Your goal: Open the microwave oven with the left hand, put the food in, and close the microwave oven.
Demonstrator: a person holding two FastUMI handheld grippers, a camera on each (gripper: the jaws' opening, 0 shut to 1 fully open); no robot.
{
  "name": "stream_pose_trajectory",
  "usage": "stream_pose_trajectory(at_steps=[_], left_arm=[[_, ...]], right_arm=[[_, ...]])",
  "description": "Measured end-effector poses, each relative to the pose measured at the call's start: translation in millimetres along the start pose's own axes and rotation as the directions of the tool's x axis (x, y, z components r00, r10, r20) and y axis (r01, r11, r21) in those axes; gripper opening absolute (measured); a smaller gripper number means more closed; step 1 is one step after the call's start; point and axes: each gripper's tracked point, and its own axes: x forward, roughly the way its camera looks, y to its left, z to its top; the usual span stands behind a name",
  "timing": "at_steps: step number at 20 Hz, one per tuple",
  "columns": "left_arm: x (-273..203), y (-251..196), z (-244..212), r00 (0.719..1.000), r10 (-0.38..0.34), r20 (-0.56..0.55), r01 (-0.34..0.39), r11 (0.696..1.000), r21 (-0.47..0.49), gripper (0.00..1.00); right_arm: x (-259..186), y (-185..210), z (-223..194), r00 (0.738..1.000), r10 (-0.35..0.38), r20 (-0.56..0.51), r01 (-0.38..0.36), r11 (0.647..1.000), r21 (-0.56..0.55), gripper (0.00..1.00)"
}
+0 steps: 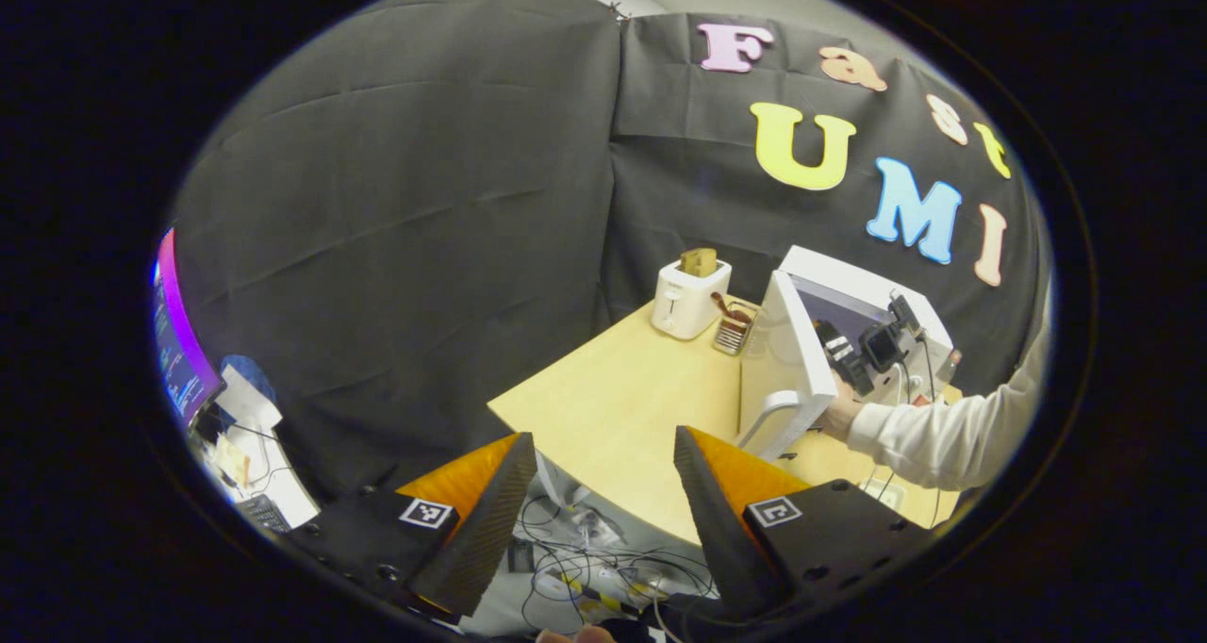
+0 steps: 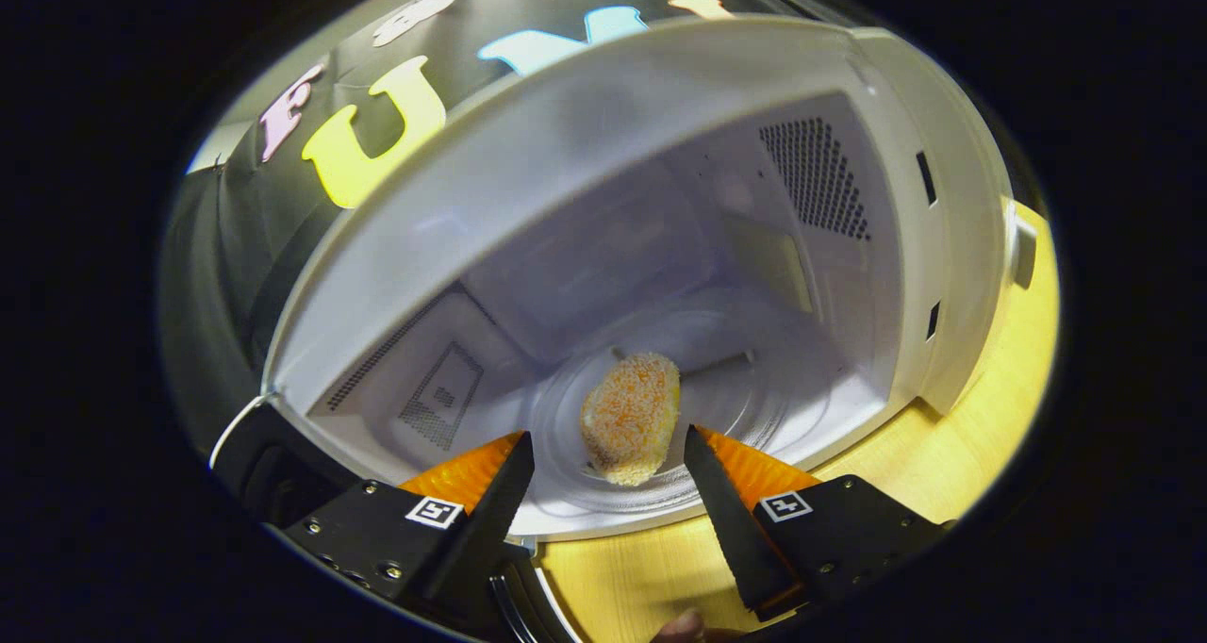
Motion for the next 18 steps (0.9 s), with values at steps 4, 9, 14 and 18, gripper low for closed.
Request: stream_pose_trajectory(at_steps=[4, 9, 14, 18], left_arm=[[-16.6, 9.2, 10.8, 0.996, -0.046, 0.071, 0.047, 0.999, -0.011, 1.00], [-41.6, 24.9, 7.8, 0.979, -0.127, 0.161, 0.131, 0.991, -0.014, 0.96], [-47.6, 26.6, -8.0, 0.951, -0.238, 0.199, 0.245, 0.970, -0.009, 0.95], [-41.0, 9.3, -15.4, 0.936, -0.288, 0.201, 0.297, 0.955, -0.013, 0.95]], right_arm=[[-45.9, 1.2, 2.3, 0.998, 0.013, -0.061, -0.016, 0.999, -0.052, 0.98], [-134.3, 13.7, 20.3, 0.991, 0.087, -0.099, -0.096, 0.991, -0.092, 0.98], [-240.4, 8.0, 28.7, 0.979, 0.163, -0.125, -0.182, 0.970, -0.160, 0.98], [-301.0, -13.9, 29.0, 0.956, 0.218, -0.195, -0.254, 0.949, -0.186, 0.98]])
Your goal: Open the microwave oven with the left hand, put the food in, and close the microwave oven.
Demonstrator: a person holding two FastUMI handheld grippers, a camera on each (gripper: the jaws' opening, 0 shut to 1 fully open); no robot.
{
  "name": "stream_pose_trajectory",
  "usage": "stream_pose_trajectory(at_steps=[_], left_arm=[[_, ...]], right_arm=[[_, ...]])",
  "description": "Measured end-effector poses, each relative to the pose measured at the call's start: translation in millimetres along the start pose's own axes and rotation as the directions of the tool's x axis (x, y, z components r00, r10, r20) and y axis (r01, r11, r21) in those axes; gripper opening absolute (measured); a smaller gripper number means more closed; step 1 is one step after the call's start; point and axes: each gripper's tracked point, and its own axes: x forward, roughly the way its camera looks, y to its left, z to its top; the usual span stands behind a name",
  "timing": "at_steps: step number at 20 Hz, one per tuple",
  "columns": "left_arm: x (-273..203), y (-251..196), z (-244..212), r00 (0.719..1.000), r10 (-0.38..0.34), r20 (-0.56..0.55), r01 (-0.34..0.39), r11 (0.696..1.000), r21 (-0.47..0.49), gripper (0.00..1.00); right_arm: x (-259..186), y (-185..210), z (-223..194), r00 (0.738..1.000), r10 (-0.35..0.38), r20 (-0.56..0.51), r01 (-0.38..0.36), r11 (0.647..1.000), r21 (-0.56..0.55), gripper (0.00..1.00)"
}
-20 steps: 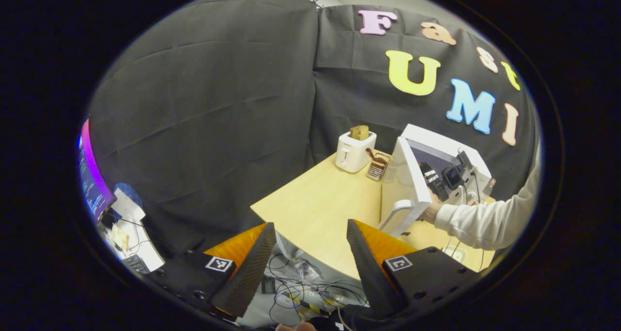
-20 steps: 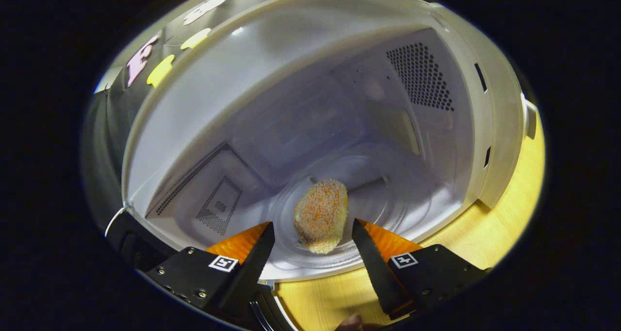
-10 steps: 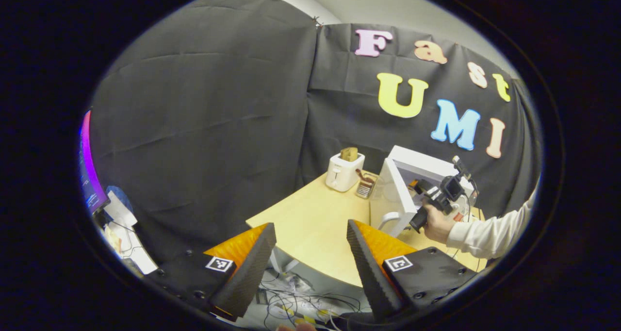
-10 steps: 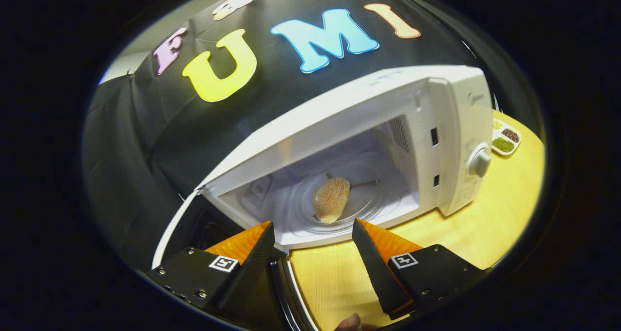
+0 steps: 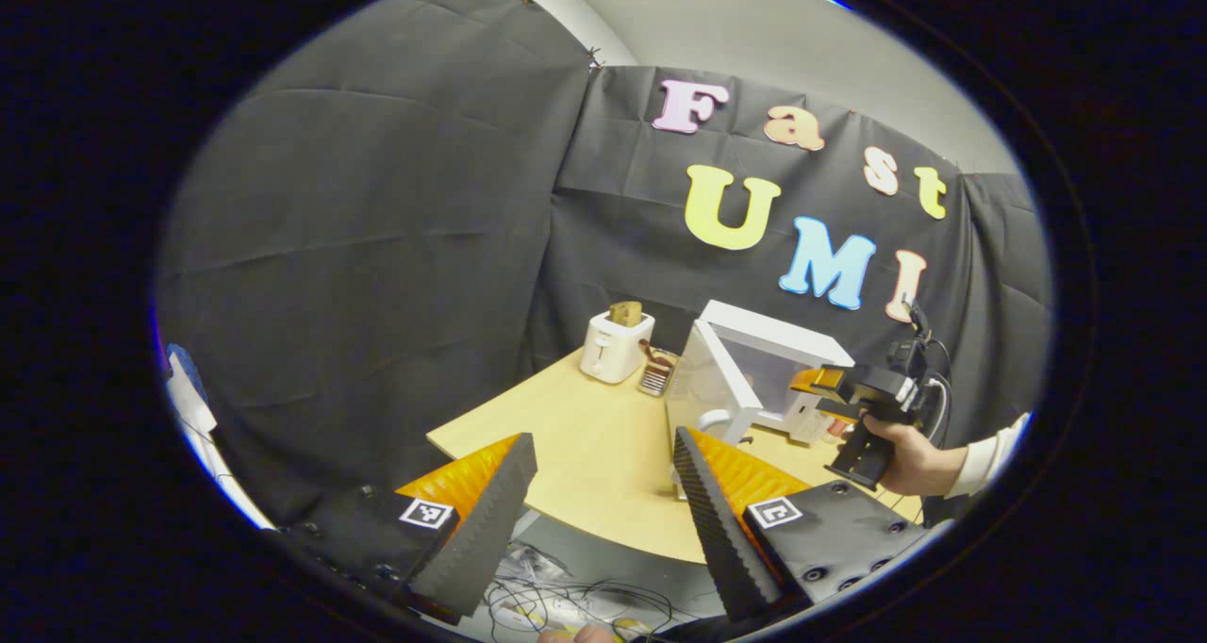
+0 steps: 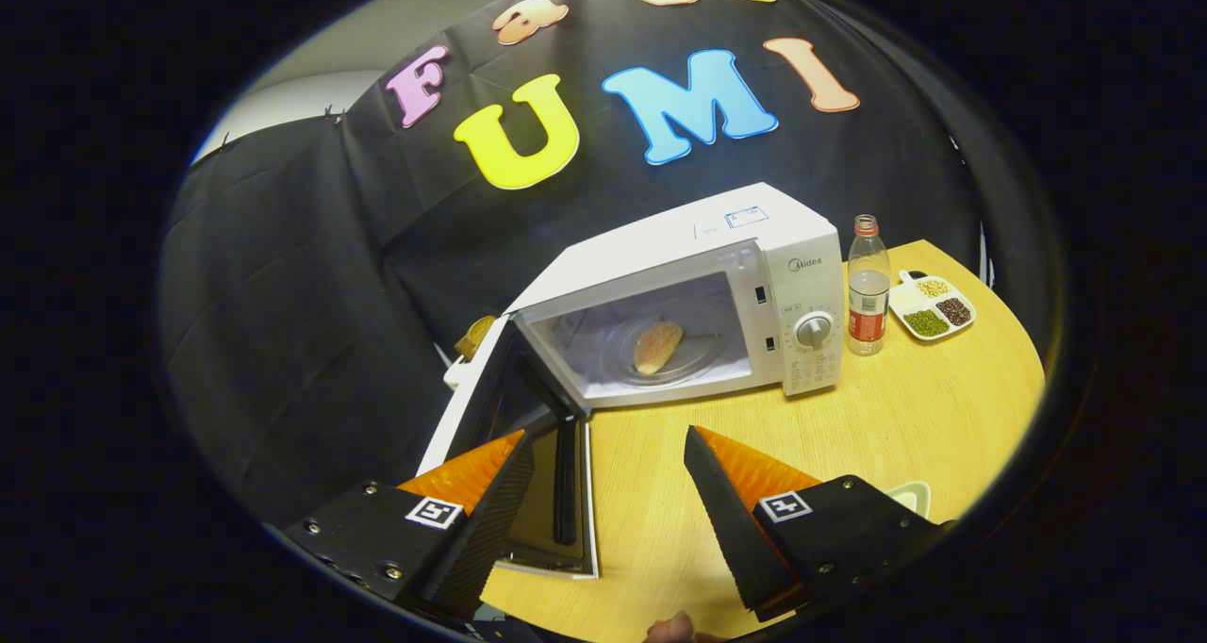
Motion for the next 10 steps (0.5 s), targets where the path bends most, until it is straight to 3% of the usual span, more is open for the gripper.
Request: stream_pose_trajectory(at_steps=[5, 10], left_arm=[[21.4, -34.3, -25.2, 0.999, -0.011, -0.039, 0.011, 1.000, 0.007, 0.95], [60.3, -65.6, -36.0, 0.996, 0.047, -0.078, -0.048, 0.999, -0.021, 0.98]], right_arm=[[-73.3, -16.4, -7.9, 0.984, 0.142, -0.102, -0.144, 0.990, -0.006, 0.98], [-149.0, -43.4, -2.1, 0.950, 0.273, -0.152, -0.275, 0.961, 0.004, 0.98]])
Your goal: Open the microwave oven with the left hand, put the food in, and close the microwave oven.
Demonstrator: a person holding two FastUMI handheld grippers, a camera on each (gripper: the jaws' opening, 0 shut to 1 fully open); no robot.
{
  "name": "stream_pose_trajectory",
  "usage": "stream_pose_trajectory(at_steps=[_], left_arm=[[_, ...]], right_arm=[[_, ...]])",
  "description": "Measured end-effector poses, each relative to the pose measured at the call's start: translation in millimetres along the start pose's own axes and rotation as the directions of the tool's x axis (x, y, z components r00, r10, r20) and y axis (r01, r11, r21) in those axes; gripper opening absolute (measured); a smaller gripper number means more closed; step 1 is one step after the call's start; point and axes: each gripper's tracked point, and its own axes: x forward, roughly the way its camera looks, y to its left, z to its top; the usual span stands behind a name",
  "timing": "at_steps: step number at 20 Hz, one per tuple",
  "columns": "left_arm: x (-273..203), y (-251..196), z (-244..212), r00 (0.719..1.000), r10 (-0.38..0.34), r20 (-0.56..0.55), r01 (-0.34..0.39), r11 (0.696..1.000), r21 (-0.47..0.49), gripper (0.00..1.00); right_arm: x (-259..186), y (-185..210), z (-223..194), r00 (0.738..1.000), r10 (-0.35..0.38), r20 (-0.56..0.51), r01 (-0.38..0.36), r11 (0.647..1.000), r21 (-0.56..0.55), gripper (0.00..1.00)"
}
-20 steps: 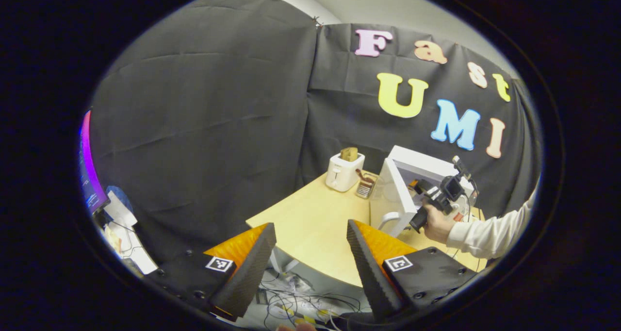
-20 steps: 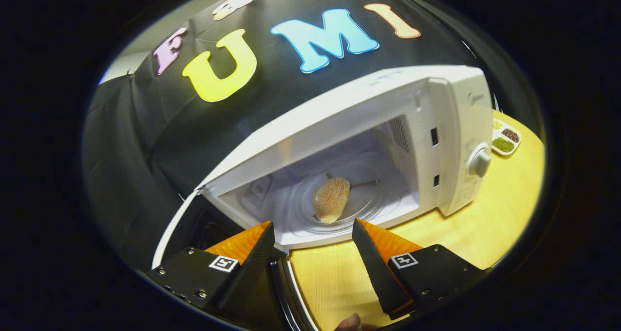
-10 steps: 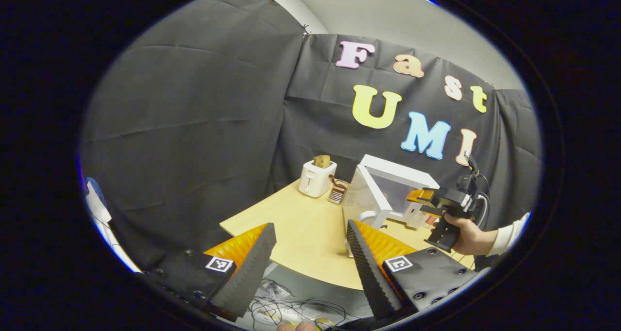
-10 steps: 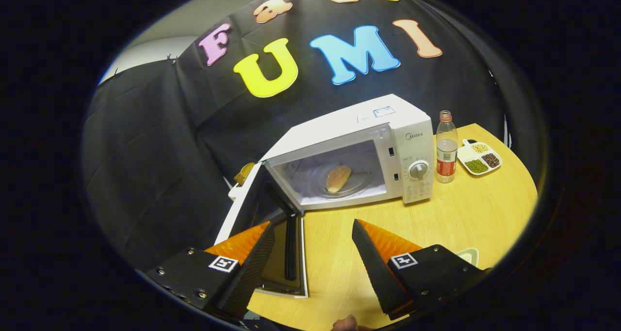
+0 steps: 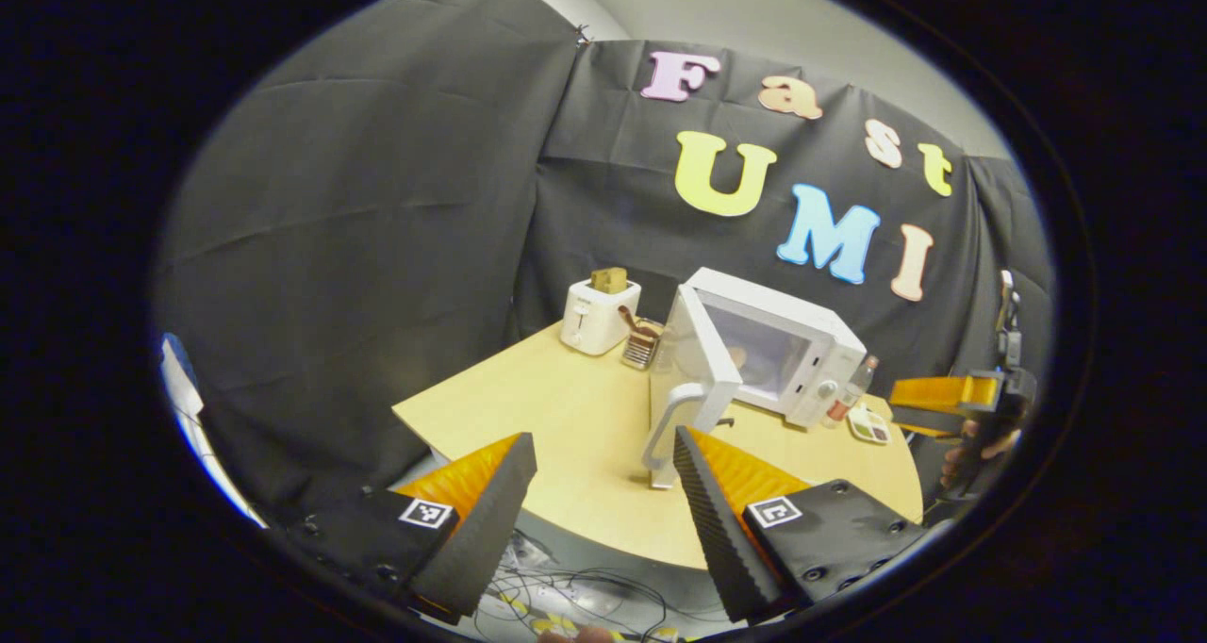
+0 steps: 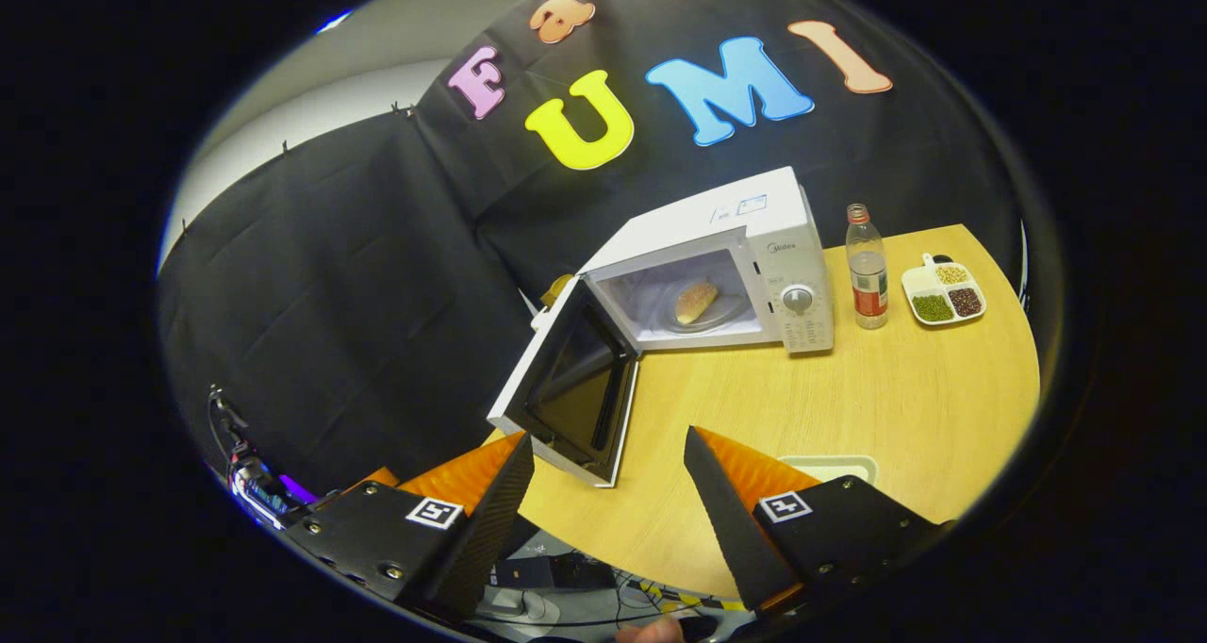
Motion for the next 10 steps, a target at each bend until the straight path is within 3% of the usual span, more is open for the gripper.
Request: stream_pose_trajectory(at_steps=[2, 4, 6, 10], left_arm=[[18.0, -4.8, 0.1, 0.999, 0.041, 0.010, -0.041, 0.999, -0.009, 0.98], [39.6, -2.2, -1.5, 0.997, 0.081, -0.013, -0.081, 0.997, -0.008, 1.00], [65.7, -3.2, 1.2, 0.997, 0.073, -0.017, -0.073, 0.997, -0.009, 0.96], [140.1, 11.7, -30.1, 0.993, 0.044, -0.107, -0.043, 0.999, 0.009, 0.95]], right_arm=[[-19.0, -10.0, -0.3, 1.000, 0.018, -0.011, -0.018, 1.000, -0.015, 0.98], [-30.5, -27.9, -0.4, 1.000, -0.013, -0.021, 0.012, 0.999, -0.030, 0.98], [-34.6, -34.3, 2.0, 0.999, -0.027, -0.024, 0.027, 1.000, -0.008, 0.98], [-21.3, -52.6, 4.8, 0.989, -0.141, -0.037, 0.142, 0.989, 0.031, 0.98]])
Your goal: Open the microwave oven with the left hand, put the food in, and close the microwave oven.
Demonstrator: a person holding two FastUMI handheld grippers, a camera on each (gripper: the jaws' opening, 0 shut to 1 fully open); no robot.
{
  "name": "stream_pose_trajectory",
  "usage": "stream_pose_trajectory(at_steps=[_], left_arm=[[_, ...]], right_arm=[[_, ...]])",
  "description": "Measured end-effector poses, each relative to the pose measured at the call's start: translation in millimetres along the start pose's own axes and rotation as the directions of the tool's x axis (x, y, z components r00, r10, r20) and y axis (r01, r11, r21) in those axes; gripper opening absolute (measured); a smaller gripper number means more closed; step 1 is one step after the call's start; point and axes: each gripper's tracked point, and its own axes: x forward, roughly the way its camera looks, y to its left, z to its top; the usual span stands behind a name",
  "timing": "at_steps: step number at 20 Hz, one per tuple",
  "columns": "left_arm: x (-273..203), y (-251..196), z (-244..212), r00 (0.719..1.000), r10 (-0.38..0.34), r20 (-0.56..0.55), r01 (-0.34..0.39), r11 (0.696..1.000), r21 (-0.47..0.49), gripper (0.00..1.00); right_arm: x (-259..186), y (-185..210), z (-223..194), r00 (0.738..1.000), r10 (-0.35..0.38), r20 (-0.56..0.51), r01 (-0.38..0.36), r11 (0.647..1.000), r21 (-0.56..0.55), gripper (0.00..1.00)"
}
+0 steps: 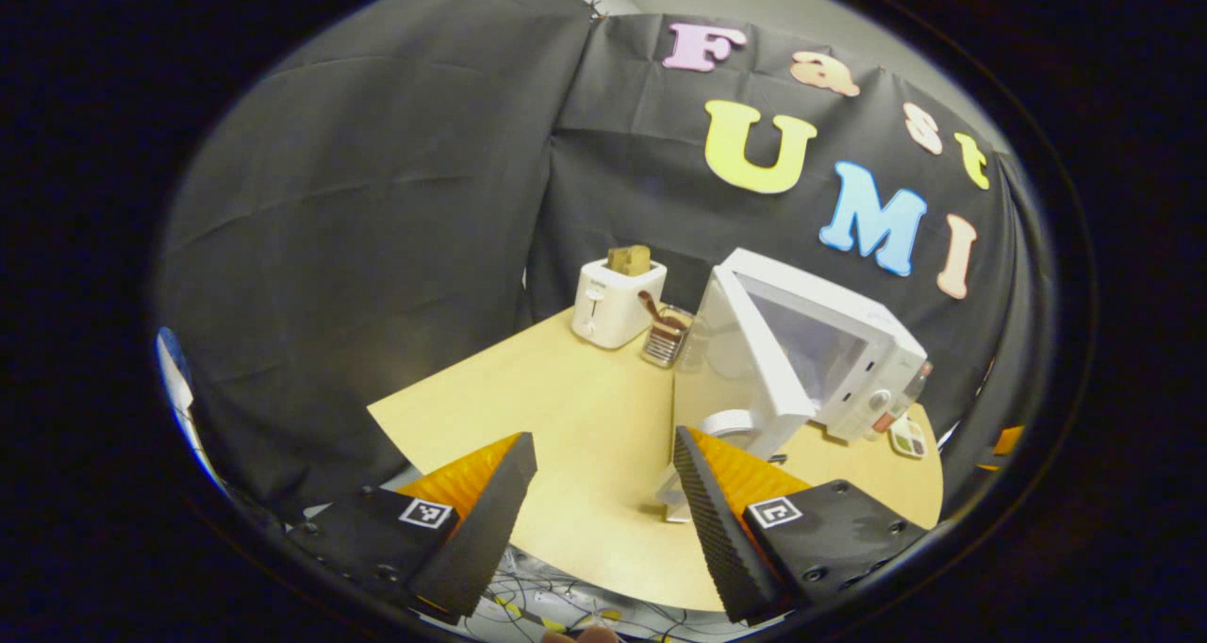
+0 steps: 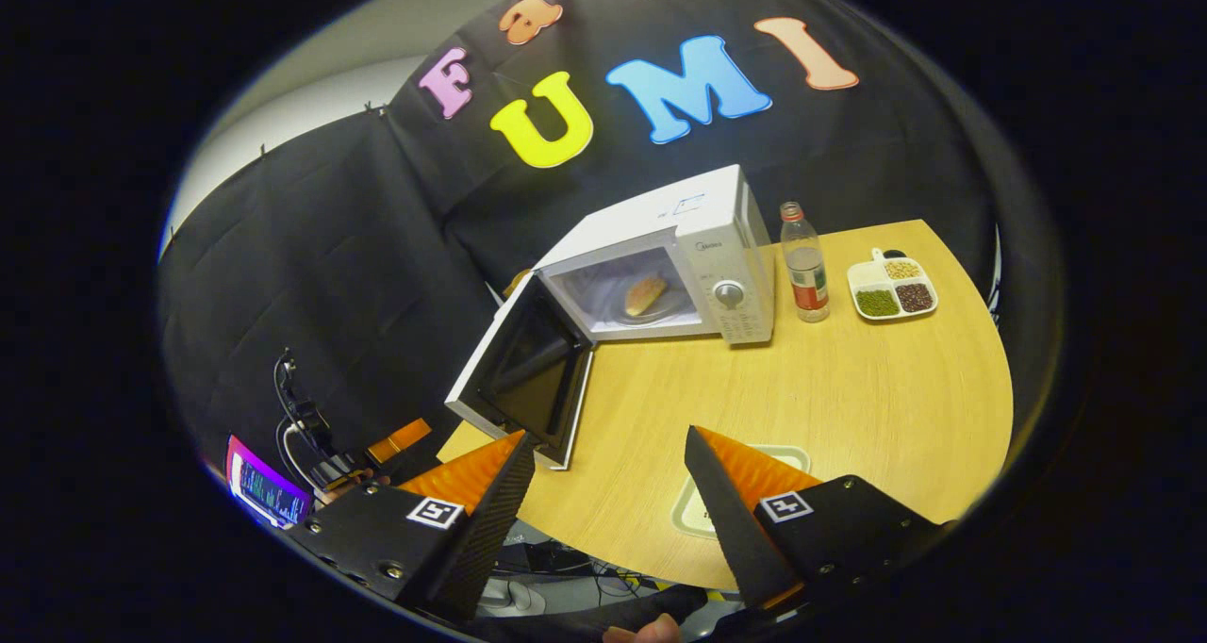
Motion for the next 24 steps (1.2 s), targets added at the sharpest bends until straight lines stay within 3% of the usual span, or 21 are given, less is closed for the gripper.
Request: stream_pose_trajectory(at_steps=[3, 4, 6, 8, 9, 10, 11, 12, 16, 18, 22, 24], left_arm=[[43.0, 1.1, -25.6, 0.996, -0.054, -0.074, 0.051, 0.998, -0.045, 0.98], [55.1, 0.1, -35.2, 0.993, -0.070, -0.099, 0.066, 0.997, -0.045, 1.00], [77.0, -7.9, -49.6, 0.983, -0.110, -0.147, 0.107, 0.994, -0.030, 0.95], [89.4, -18.1, -54.9, 0.977, -0.137, -0.162, 0.139, 0.990, 0.002, 1.00], [93.8, -25.6, -56.8, 0.972, -0.162, -0.170, 0.168, 0.986, 0.018, 0.93], [97.5, -36.9, -57.9, 0.964, -0.197, -0.177, 0.204, 0.979, 0.021, 0.93], [100.9, -50.4, -59.0, 0.954, -0.235, -0.186, 0.243, 0.970, 0.019, 0.97], [103.7, -65.8, -58.0, 0.943, -0.272, -0.190, 0.282, 0.959, 0.025, 0.94], [126.0, -126.4, -41.7, 0.908, -0.380, -0.177, 0.402, 0.910, 0.105, 1.00], [138.5, -158.4, -35.9, 0.887, -0.427, -0.175, 0.450, 0.883, 0.131, 0.97], [161.0, -203.7, -27.5, 0.862, -0.474, -0.180, 0.502, 0.846, 0.177, 0.93], [171.4, -225.3, -24.7, 0.847, -0.499, -0.185, 0.527, 0.833, 0.169, 0.97]], right_arm=[[19.9, -3.9, 13.7, 0.995, -0.097, 0.019, 0.096, 0.995, 0.029, 0.98], [28.4, 0.3, 12.8, 0.994, -0.110, 0.007, 0.110, 0.993, 0.043, 0.98], [38.9, 10.1, 13.0, 0.993, -0.121, -0.014, 0.122, 0.990, 0.068, 0.98], [45.4, 14.2, 11.1, 0.990, -0.143, -0.022, 0.144, 0.988, 0.059, 0.98], [47.3, 13.1, 8.0, 0.987, -0.160, -0.032, 0.161, 0.986, 0.050, 0.98], [47.9, 11.3, 3.6, 0.983, -0.179, -0.042, 0.180, 0.983, 0.045, 0.98], [47.4, 11.3, 1.0, 0.981, -0.189, -0.050, 0.191, 0.980, 0.048, 0.98], [47.0, 11.1, -0.3, 0.979, -0.197, -0.049, 0.200, 0.979, 0.050, 0.98], [43.1, -1.5, -5.2, 0.966, -0.251, -0.063, 0.255, 0.964, 0.079, 0.99], [39.4, -9.6, -1.7, 0.959, -0.278, -0.058, 0.282, 0.955, 0.092, 0.98], [35.4, -25.4, -1.7, 0.947, -0.313, -0.068, 0.319, 0.940, 0.120, 0.99], [35.4, -35.6, -4.8, 0.941, -0.330, -0.078, 0.338, 0.932, 0.133, 0.98]])
